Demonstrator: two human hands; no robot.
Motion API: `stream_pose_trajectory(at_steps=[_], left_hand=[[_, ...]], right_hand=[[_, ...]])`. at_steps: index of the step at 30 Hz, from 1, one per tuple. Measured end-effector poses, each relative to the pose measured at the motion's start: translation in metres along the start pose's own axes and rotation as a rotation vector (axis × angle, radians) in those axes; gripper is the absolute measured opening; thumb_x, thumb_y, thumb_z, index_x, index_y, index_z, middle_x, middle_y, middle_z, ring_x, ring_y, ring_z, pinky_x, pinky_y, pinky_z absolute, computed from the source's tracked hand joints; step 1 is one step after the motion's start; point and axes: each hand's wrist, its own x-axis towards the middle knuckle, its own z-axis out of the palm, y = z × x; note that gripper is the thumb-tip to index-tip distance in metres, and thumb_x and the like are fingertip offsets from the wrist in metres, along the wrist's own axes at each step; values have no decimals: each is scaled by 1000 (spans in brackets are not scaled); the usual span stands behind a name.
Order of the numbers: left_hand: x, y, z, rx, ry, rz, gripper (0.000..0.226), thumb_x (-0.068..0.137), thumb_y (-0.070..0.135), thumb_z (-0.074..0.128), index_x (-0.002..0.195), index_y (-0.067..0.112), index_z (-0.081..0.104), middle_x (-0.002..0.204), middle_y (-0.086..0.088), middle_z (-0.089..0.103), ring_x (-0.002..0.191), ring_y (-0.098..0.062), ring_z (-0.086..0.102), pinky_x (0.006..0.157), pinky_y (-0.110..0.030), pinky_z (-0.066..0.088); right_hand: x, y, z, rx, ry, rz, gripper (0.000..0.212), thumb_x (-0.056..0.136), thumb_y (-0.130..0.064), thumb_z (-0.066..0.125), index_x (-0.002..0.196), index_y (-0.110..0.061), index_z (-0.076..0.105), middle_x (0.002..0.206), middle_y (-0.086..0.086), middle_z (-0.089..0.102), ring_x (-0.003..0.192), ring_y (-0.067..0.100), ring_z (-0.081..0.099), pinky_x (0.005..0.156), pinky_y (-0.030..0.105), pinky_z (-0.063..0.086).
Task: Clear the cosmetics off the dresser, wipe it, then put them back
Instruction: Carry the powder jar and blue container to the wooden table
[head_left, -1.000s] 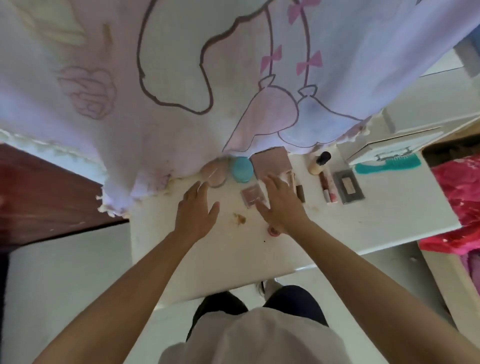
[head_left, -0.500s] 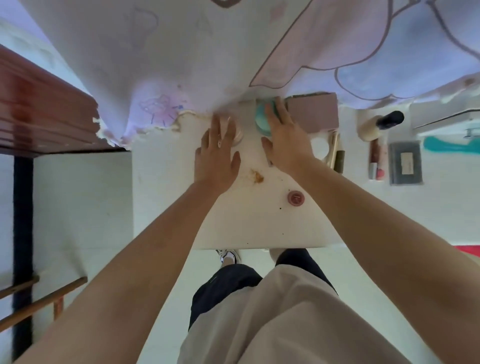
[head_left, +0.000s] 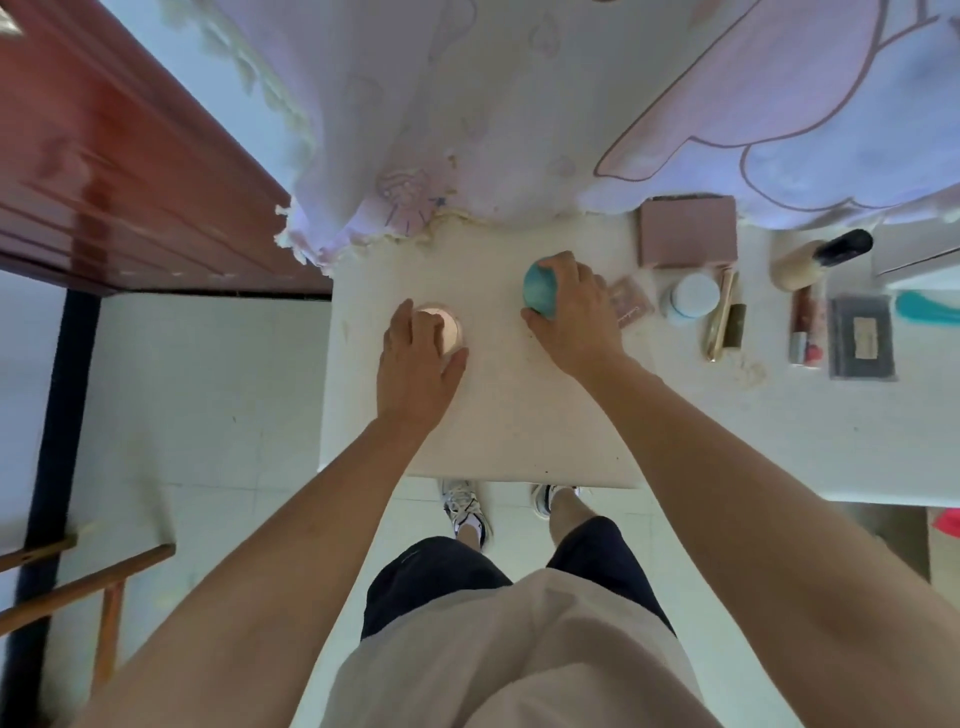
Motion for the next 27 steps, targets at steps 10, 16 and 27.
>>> stream_pose_trajectory(at_steps=[10,16,27], left_hand=[[-24,27,-55,-351,124,-269,74,65,39,83,129,27,47,115,8,57,106,-18,57,92,-38,50],[-61,51,-115,-357,330,-240,74,70,27,84,135,26,49,115,19,51,99,4,54,86,-13,41],[-193,35,-172,-328,694,-593,72,70,35,83,130,37,44,113,14,52,94,-12,56,76,-21,45]], right_hand=[[-47,-12,-49,223,-11,151,78,72,-41,82,140,-27,46,126,-4,59,114,18,54,90,27,42],[-59,-48,-85,321,-1,-69,71,73,-32,84,135,-27,49,123,-7,52,105,10,50,85,18,35],[-100,-155,-59,372,-275,-645,68,67,-30,86,127,-31,53,117,-12,54,99,-4,48,83,0,33]])
